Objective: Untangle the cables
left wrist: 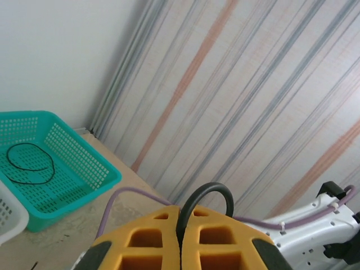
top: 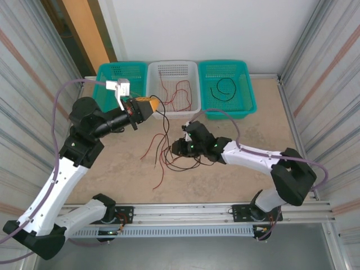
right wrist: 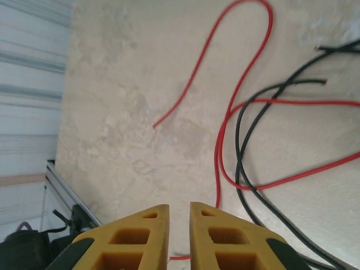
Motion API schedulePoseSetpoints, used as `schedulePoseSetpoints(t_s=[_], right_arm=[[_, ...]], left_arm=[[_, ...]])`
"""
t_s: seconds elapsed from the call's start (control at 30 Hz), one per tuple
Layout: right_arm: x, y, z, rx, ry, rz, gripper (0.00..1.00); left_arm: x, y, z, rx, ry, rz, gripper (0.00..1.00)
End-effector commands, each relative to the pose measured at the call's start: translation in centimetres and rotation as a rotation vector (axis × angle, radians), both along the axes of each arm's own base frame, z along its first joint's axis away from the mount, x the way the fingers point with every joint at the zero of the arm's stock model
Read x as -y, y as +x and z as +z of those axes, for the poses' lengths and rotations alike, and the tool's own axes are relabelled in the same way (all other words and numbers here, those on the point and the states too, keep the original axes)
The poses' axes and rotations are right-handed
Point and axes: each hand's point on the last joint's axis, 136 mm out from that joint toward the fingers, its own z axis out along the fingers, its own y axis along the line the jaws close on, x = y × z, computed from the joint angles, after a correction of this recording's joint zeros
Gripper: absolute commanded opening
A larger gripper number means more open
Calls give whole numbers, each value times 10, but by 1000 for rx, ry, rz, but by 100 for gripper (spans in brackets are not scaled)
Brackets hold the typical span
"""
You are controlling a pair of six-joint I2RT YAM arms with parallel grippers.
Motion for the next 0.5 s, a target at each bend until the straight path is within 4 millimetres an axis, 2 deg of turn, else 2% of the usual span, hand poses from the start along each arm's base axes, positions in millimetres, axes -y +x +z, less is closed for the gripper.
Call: schedulePoseSetpoints(t_s=[0.0, 0.13, 0.23, 0.3, 0.47], right_arm=[[4, 7, -20, -39, -23, -78, 12], [14, 8, -54, -100, -120, -122, 9], [17, 7, -67, -127, -131, -134, 7], [18, 9, -57, -92, -116, -130, 9], [22, 14, 7, 96, -100, -86, 30]], left_arm=[[-15, -4, 23, 45, -35, 61, 0], [-28, 1, 30, 32, -47, 121, 0], [-35, 8, 29, 6, -48, 148, 0], [-37, 13, 24, -24, -50, 157, 0], [-37, 19, 16, -68, -75, 137, 0]])
